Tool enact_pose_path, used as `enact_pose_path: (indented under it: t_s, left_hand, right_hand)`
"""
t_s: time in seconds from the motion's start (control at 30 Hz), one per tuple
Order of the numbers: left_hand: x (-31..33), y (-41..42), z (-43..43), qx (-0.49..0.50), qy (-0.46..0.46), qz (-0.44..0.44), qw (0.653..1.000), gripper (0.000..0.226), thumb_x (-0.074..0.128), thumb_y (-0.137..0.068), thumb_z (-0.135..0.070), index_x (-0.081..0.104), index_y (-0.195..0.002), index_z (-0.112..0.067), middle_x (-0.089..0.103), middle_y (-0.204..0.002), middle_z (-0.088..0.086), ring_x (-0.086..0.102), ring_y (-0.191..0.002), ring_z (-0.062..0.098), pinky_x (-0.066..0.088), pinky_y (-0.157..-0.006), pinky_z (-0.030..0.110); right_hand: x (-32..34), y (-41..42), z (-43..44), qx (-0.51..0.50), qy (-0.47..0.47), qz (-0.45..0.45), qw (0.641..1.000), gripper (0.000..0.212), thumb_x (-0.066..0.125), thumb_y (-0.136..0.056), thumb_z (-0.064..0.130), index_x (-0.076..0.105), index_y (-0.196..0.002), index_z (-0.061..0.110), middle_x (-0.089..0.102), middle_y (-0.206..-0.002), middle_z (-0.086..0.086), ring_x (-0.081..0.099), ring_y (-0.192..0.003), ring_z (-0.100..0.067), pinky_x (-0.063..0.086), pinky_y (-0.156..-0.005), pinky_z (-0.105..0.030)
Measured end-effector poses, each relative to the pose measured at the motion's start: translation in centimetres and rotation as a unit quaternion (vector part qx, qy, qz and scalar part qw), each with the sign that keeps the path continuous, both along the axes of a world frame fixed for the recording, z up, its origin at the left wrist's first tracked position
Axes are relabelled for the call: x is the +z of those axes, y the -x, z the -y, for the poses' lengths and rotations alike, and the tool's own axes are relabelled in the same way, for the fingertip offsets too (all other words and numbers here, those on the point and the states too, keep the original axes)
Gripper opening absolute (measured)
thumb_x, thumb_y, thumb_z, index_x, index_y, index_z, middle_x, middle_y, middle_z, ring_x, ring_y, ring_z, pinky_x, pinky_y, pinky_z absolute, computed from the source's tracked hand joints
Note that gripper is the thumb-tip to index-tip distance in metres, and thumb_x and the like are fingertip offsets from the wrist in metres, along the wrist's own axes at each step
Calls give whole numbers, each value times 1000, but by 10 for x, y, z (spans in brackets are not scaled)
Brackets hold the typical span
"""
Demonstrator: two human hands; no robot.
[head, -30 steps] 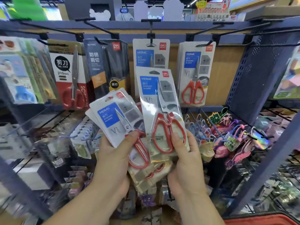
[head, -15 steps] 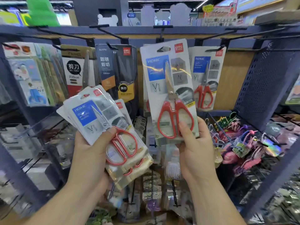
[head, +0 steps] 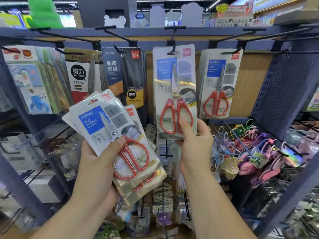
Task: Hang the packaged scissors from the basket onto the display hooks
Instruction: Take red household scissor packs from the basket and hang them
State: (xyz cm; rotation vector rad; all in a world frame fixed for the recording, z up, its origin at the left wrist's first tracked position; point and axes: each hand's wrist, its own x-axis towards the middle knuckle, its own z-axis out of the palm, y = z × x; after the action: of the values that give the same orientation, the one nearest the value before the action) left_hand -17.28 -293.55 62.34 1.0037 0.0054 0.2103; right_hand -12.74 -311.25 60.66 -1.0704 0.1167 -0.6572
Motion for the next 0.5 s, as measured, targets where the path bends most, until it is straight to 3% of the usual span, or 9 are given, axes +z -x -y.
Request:
enact_pose_path:
  t_s: [0.1,0.2,0.3,0.4,0.5]
  left_hand:
    - [2,2,0,-7,8,6,1000,57,72,-78,-11,60,-131,-28,78,-119,-1,79,-100,23,66,-71,41]
    - [4,2,-1,-6,7,7,1000,58,72,-78,-11,60,-132,-28,78,-119,-1,79,-99,23,65,-70,39]
    - [2,1,-1,-10,4,7,1000,61,72,-78,-11,59,-135,-28,78,-122,0,78,-103,24,65,-74,42]
    - [1,1,-1,-11,-1,8,1000,64,72,-78,-12,58,-138,-27,77,-123,0,77,-106,26,65,-80,47]
    - [-1,1,0,-15,-4,7,1000,61,72,-78,-13,60,-136,-28,77,-124,0,76,-109,28,62,-90,54]
  right_hand:
    - [1,-13,0,-20,56,-44,997,9,73,-96,16,74,-88,12,77,-87,-12,72,-81,-21,63,-73,-48]
    - [3,-29,7,-35,79,-80,993,14,74,-94,23,73,-84,13,75,-80,-5,70,-75,-19,65,-68,-46]
    - [-2,-44,12,-61,114,-101,987,25,76,-88,38,71,-79,15,73,-80,-11,71,-77,-34,62,-69,-59]
    - [-4,-53,16,-64,111,-110,986,21,77,-90,38,70,-93,19,70,-87,-2,73,-85,-25,65,-74,-51]
    - [-4,-54,19,-51,88,-128,987,37,79,-91,35,63,-117,14,62,-98,3,69,-84,-12,65,-75,-37]
